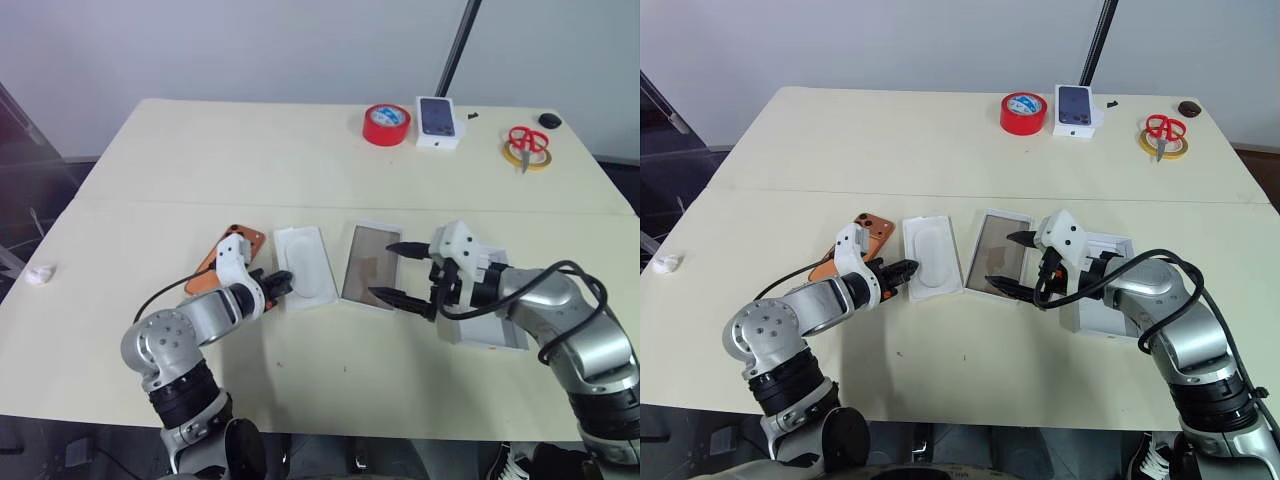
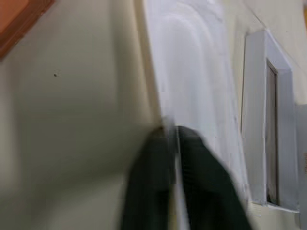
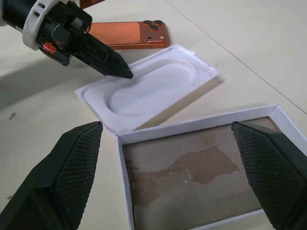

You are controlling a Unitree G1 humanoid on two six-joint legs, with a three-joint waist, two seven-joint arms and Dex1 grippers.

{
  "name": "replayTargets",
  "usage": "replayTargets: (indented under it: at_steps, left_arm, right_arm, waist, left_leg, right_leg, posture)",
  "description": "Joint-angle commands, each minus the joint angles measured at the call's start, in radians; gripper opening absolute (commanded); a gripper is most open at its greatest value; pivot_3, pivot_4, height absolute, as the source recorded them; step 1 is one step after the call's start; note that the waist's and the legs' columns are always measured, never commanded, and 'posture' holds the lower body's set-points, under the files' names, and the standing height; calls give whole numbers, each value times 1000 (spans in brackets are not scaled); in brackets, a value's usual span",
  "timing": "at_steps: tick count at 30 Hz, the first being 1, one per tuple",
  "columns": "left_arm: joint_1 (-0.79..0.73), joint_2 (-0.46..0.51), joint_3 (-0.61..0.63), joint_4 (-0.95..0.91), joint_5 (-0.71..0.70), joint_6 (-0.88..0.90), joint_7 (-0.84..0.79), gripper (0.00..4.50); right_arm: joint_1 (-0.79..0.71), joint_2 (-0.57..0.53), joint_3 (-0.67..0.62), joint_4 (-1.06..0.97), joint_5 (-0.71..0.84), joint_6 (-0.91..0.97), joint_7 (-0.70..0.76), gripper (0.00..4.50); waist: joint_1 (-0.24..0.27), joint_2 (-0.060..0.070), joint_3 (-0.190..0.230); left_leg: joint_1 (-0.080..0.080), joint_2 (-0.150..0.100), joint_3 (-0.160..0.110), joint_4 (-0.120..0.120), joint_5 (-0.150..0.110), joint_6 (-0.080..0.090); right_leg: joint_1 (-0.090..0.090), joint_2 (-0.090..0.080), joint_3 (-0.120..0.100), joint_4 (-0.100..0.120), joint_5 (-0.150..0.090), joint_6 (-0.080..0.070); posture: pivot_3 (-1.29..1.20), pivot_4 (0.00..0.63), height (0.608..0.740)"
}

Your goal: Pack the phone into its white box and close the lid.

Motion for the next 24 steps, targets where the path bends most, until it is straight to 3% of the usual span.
replayTargets:
  at_steps: [1,9,18,21,24]
  left_arm:
    - [-24,-4,25,-8,14,9,0,44]
    - [-71,57,74,-22,3,6,-60,44]
    - [-71,193,35,-33,-21,9,-148,44]
    - [-73,208,41,-32,-14,9,-156,0]
    - [-75,213,46,-37,-11,9,-160,0]
  right_arm:
    - [5,-15,-17,-44,1,-6,1,4500]
    - [18,-78,89,-53,-81,-44,64,4500]
    - [-58,-49,271,32,-227,-48,70,4500]
    - [-71,-43,312,68,-289,-73,59,3323]
    - [-68,-37,333,73,-327,-109,64,1779]
  waist:
    - [0,0,0]
    - [-1,0,0]
    - [-1,0,0]
    - [1,0,0]
    - [-1,0,0]
  left_leg:
    - [0,0,0,0,0,0]
    - [0,0,0,0,0,0]
    - [0,0,-1,0,2,-3]
    - [0,0,-1,0,2,-4]
    - [0,0,-1,0,2,-4]
  right_leg:
    - [0,0,0,0,0,0]
    - [0,0,0,0,0,0]
    - [0,0,0,0,0,0]
    - [0,-1,-1,0,0,0]
    - [0,-1,-1,0,0,0]
  posture:
    - [0,150,718]
    - [0,150,718]
    - [0,150,718]
    - [0,150,718]
    - [0,150,718]
